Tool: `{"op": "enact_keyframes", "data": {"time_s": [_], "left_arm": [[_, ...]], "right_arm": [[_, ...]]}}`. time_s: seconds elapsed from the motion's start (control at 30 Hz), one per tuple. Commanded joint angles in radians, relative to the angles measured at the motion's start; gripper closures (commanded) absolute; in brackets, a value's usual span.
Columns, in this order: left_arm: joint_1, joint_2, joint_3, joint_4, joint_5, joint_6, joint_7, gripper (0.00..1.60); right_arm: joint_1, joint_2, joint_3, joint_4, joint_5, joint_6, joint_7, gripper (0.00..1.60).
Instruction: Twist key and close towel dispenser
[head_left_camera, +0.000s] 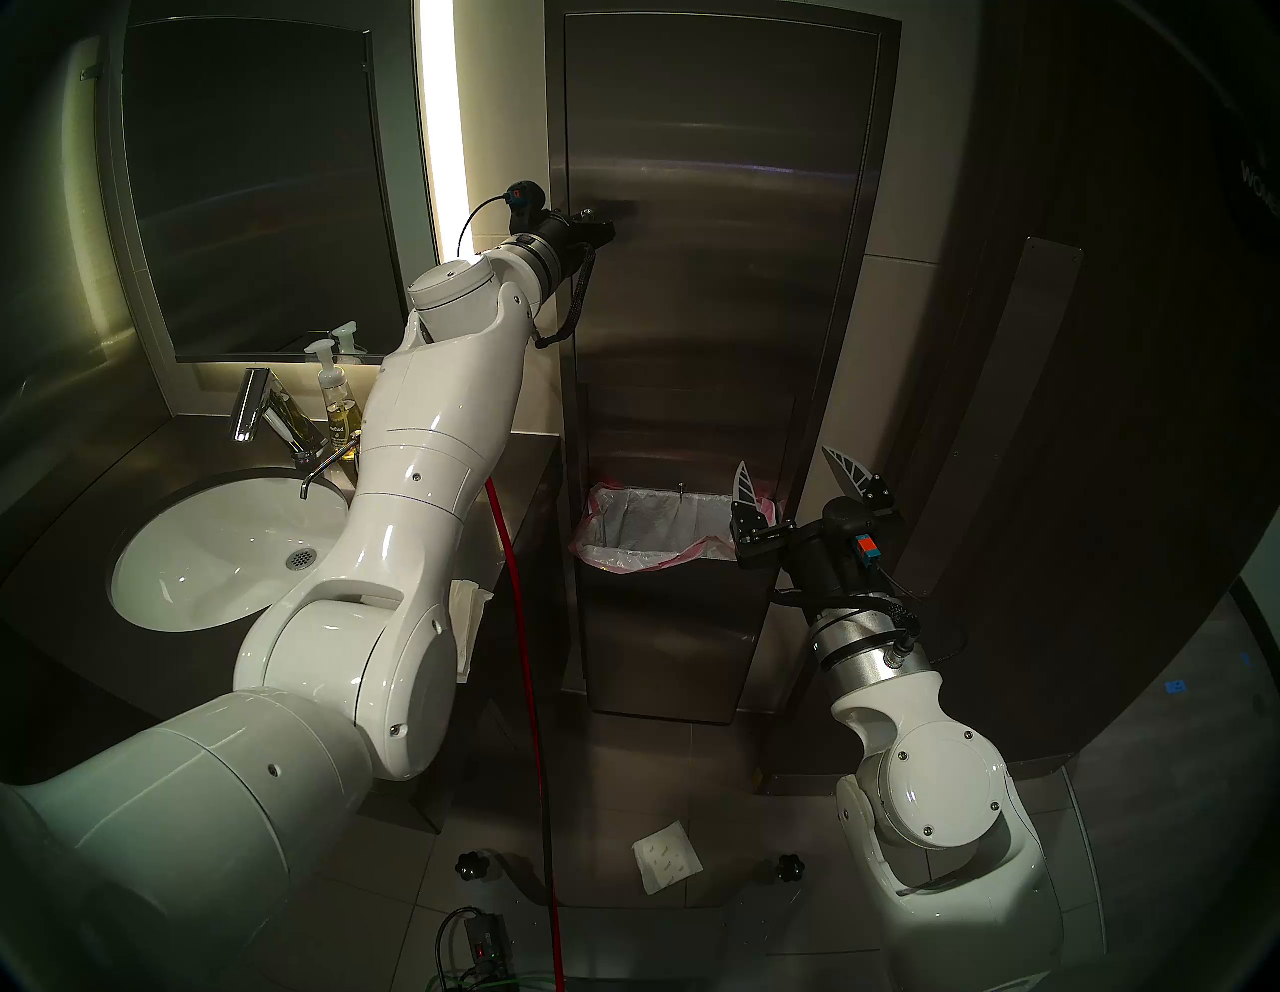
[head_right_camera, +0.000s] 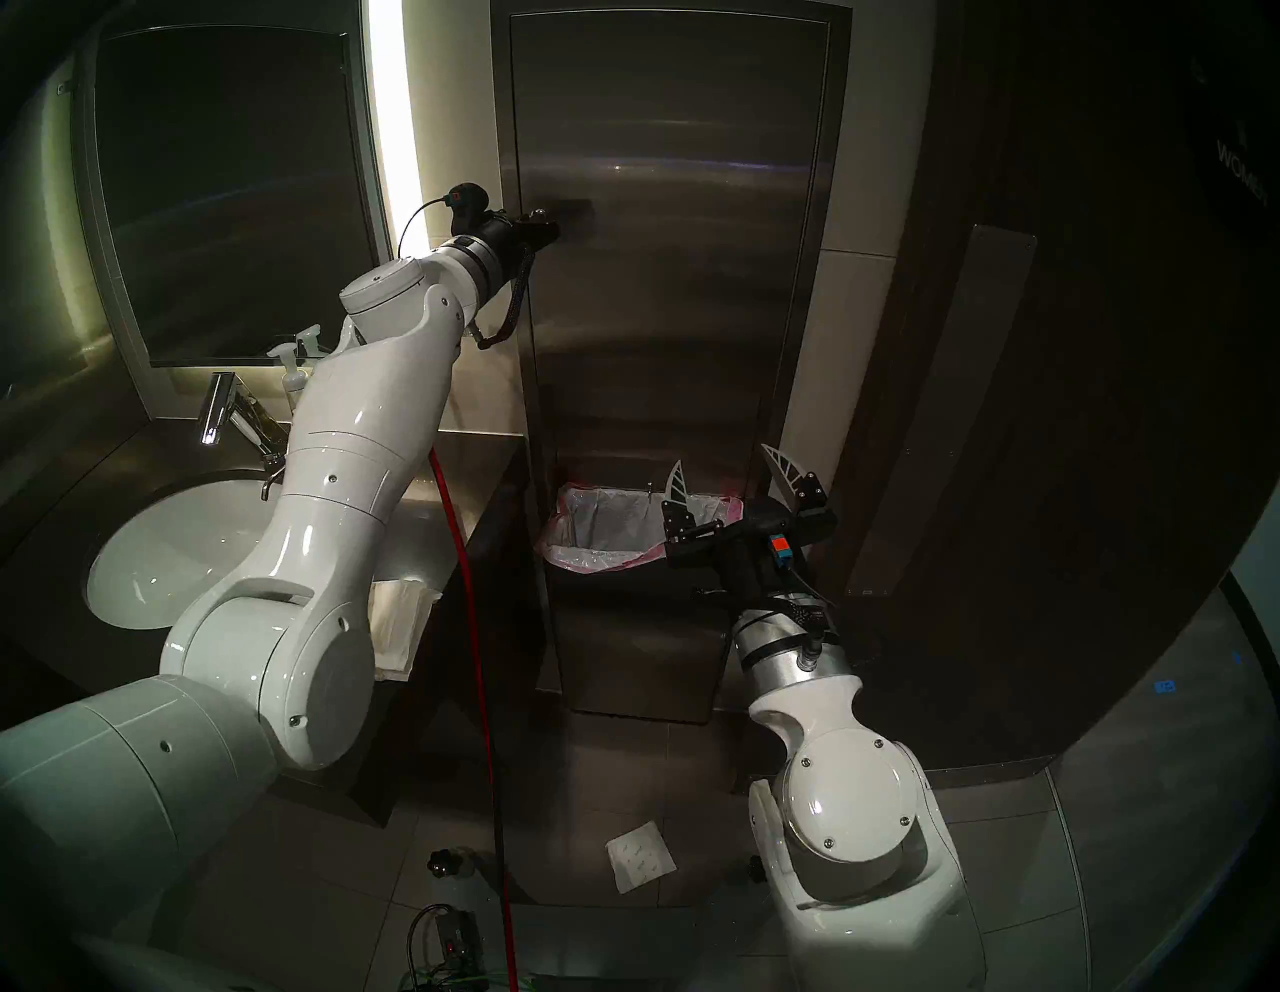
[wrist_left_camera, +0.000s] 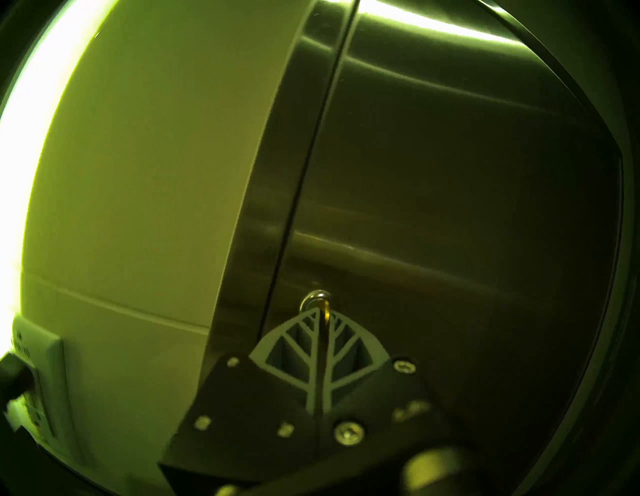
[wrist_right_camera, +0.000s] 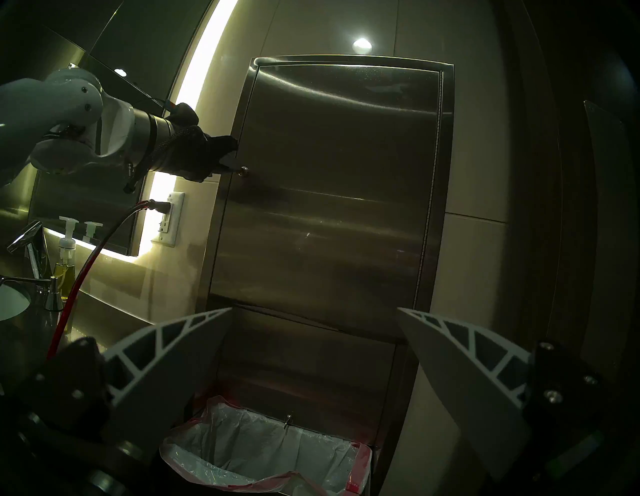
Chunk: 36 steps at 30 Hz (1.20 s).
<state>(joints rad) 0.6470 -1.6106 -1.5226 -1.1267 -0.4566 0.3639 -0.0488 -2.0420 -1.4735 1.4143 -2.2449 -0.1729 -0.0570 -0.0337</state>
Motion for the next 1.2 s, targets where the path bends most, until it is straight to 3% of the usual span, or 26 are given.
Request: {"op": "enact_keyframes", "data": {"time_s": [0.0,0.63,0.73,1.07,1.17], "left_arm": [[-0.047,-0.029,-0.124,0.049,-0.072,-0.033,0.084,1.60],[-0.082,-0.055,-0.340,0.035,-0.236,-0.090,0.174,1.60],[-0.077,-0.073,-0.367,0.019,-0.246,-0.117,0.208,1.60],[-0.070,-0.048,-0.439,-0.013,-0.222,-0.161,0.285,1.60],[-0.078,-0.039,-0.475,-0.020,-0.198,-0.208,0.354,1.60]], "right_arm": [[0.007,0.000,0.002,-0.015,0.000,0.000,-0.001,0.00],[0.009,0.006,-0.001,-0.011,0.004,-0.002,-0.007,0.00],[0.009,0.007,-0.001,-0.011,0.004,-0.002,-0.008,0.00],[0.010,0.011,-0.003,-0.009,0.007,-0.002,-0.012,0.00],[0.010,0.012,-0.003,-0.010,0.008,-0.002,-0.013,0.00]]}}
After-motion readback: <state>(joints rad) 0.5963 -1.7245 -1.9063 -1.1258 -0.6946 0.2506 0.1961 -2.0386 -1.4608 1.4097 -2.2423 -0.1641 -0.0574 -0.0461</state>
